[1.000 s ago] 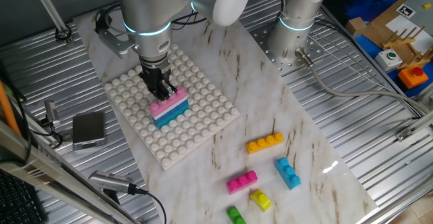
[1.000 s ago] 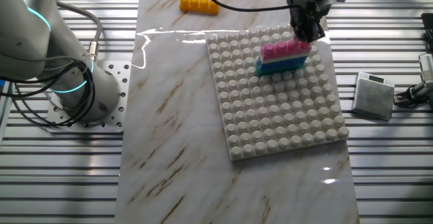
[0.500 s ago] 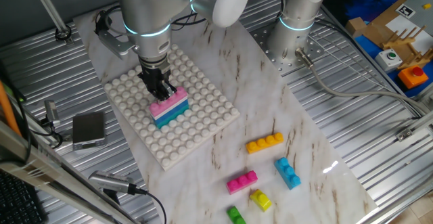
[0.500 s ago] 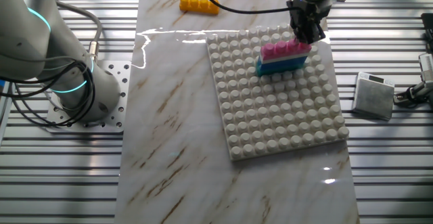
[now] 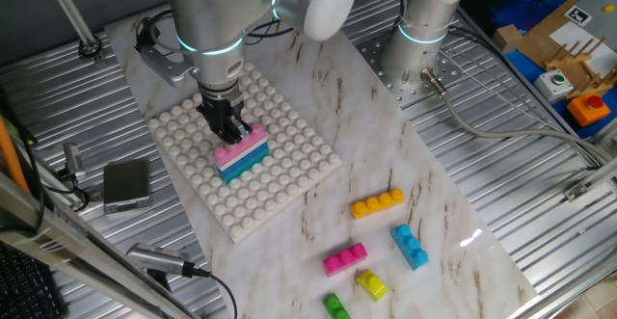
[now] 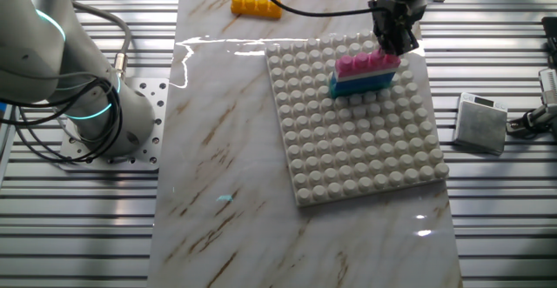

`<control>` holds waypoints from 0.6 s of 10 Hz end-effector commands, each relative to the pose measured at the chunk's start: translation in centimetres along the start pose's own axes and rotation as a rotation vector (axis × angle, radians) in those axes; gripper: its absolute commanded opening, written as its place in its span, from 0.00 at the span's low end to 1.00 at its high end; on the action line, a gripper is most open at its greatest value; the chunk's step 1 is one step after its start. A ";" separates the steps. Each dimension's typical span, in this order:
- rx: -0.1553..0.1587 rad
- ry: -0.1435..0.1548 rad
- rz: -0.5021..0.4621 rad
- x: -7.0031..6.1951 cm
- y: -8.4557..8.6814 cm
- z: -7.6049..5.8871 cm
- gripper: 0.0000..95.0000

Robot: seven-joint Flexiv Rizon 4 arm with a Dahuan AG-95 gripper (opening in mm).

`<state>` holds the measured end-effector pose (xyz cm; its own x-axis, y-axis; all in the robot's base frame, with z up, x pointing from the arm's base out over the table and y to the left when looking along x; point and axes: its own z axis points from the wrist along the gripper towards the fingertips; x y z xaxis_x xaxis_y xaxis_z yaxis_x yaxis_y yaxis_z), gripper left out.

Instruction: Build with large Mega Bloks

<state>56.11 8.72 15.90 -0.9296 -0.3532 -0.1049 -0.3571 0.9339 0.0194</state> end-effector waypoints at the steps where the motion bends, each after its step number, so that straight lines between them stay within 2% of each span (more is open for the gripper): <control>1: 0.006 0.006 0.001 0.2 0.2 -0.7 0.00; 6: 0.006 0.005 -0.015 1.9 0.5 -1.0 0.00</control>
<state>53.70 8.47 16.49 -0.9231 -0.3719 -0.0976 -0.3749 0.9270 0.0127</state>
